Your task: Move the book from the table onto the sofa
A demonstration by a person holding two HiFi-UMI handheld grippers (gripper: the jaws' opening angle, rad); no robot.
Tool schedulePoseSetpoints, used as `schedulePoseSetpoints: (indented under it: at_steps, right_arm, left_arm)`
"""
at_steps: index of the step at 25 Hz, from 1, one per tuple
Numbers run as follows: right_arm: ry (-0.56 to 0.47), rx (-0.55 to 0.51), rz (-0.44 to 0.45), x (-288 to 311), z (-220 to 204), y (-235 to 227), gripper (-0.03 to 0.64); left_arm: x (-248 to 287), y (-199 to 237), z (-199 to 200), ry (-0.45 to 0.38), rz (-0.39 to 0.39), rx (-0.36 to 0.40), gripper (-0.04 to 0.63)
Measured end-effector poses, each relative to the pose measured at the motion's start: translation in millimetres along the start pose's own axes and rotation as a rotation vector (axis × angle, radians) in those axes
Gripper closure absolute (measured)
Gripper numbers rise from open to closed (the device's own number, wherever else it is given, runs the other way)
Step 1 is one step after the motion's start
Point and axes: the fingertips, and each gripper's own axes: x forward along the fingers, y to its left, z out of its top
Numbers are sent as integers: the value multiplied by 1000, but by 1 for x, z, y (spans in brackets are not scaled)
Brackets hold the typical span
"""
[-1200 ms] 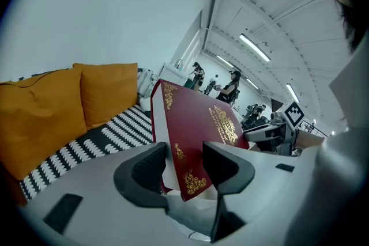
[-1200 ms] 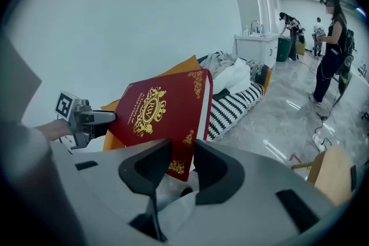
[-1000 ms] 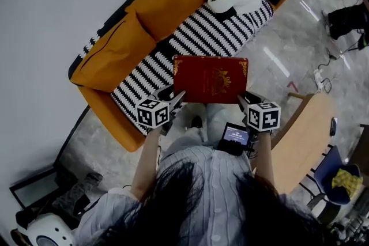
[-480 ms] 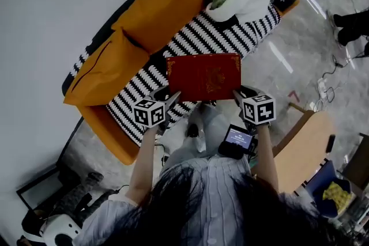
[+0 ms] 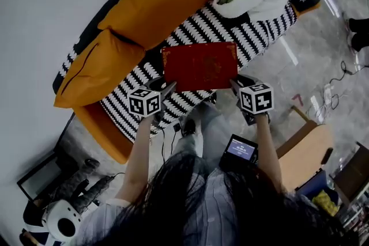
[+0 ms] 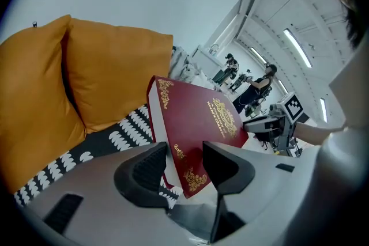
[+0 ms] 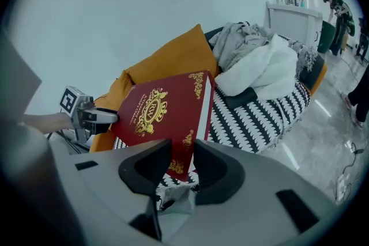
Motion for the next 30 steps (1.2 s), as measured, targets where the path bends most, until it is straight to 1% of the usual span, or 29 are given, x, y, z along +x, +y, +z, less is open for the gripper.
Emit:
schedulePoseSetpoints:
  at_steps: [4,10,15,20,24,27,28,30]
  right_arm:
    - [28,13,31,42,-2,-15,488]
    - [50,27,57,92,-8,-37,488]
    - [51,5,59,128,-10,-49,488]
    - [52,8,55,165,-19,-53,488]
    - [36,-6,71,196,-29,-63,488]
    - [24,-4,73,214,-33,-71,488]
    - [21,4,70,219,-36,-73,488]
    - [13,32,60,228,-40,-76,487]
  left_arm:
    - [26,29,-7,28,27,-30,397]
    - [63,62,-18,69,46,-46,397]
    - [87,89,-30,116,69,-52,397]
    - [106,117,-43,163,93,-51,397]
    - [125,137,-55,220,125,-14,397]
    - [140,149,-65,280,138,11,397]
    - [144,153,-69,304,144,11,397]
    - [150,159,-78,344,158,-14,396]
